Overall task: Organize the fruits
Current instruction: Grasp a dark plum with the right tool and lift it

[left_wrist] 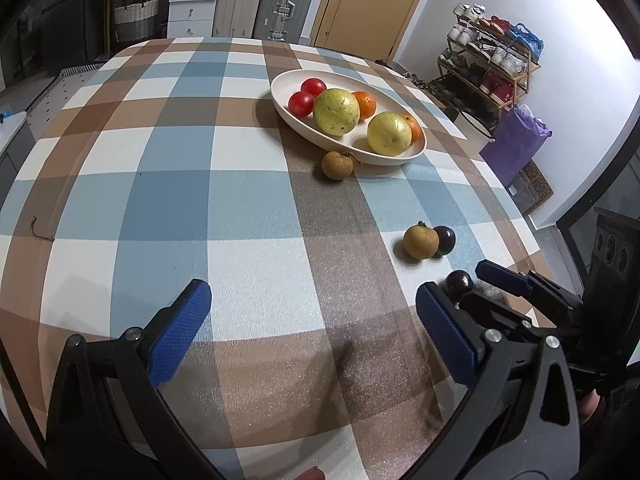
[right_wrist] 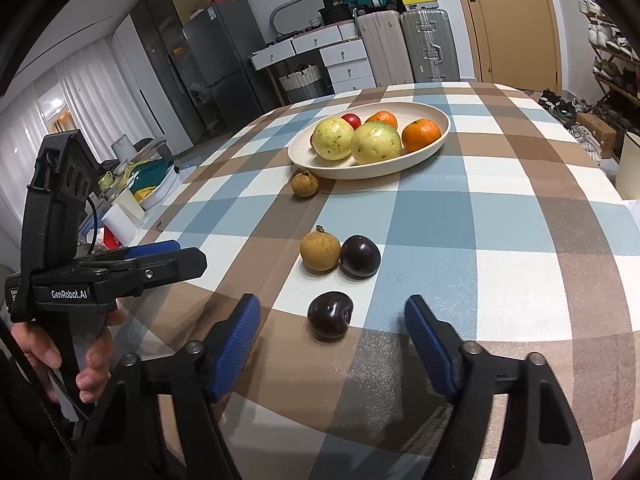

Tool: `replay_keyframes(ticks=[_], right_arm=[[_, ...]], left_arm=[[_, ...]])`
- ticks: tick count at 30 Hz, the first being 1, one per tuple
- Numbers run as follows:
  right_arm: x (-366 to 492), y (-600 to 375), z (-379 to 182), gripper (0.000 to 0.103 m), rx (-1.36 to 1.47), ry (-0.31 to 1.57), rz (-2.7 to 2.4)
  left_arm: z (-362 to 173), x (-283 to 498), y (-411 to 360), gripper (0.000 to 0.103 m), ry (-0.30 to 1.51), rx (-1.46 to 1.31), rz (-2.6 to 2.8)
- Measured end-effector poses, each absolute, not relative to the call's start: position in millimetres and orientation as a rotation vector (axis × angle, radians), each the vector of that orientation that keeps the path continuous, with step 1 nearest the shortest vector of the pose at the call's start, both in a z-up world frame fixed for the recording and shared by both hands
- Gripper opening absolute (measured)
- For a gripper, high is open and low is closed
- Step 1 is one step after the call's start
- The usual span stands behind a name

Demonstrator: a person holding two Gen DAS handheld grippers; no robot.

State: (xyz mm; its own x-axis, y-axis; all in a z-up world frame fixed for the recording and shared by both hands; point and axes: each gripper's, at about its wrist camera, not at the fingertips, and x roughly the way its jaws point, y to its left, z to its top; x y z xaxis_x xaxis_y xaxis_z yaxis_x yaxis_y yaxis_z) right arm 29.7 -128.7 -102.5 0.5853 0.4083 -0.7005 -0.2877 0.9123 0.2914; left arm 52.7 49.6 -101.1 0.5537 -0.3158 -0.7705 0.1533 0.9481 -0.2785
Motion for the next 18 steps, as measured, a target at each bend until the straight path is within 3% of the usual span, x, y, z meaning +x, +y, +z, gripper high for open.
replay_keyframes(ticks=[3,5,10,18], right_arm=[[28.7,-126.3,-104.2,0.057,0.142,0.857,0.414],[29.1,-124.7,-106.4,0.042,0.141,0.869,0.427],[28.8,-125.4,-109.9,0.024,0.142,0.868,0.422],[24.4,-124.9,-106.3,0.023,0.134,0.835,0.444]], left_arm=[[-102.7,50.4,51.7,0.102,0.945,-0.190,-0.277],[-103.4,49.9,52.1,0.102,0.945,-0.192,-0.276],[-104.9,48.6,55.2,0.102,0.948,-0.197,-0.272],[-106.0,48.3,54.4,0.102,0.951,-0.198,-0.276]])
